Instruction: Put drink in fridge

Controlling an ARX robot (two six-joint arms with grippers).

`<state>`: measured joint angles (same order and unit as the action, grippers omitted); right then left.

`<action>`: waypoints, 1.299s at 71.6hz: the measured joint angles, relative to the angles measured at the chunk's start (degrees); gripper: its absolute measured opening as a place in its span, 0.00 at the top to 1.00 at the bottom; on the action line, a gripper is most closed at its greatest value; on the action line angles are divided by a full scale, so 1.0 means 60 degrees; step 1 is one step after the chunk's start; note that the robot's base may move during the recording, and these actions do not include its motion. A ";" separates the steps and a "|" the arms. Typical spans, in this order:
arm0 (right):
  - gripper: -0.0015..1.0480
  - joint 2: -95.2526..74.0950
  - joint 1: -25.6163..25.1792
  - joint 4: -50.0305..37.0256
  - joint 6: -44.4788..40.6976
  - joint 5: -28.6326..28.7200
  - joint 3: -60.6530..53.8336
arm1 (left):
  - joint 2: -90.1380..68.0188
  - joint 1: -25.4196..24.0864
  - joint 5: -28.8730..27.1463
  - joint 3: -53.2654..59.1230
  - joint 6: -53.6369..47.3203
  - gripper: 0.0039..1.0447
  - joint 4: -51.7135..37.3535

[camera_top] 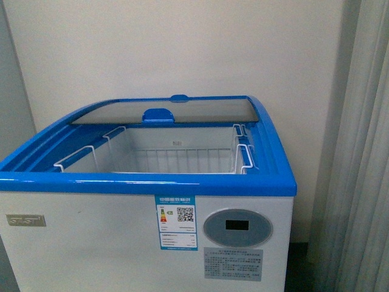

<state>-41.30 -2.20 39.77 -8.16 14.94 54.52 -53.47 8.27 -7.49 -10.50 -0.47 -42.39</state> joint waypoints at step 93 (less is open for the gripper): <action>0.62 -1.6582 0.3912 -0.0514 -1.1045 -0.3942 1.4382 | 0.6116 -0.1337 0.1249 0.1610 0.0055 0.98 0.4248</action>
<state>-140.79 21.28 36.69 -74.43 -8.71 140.81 -16.78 0.25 0.01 -0.84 -0.14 -16.91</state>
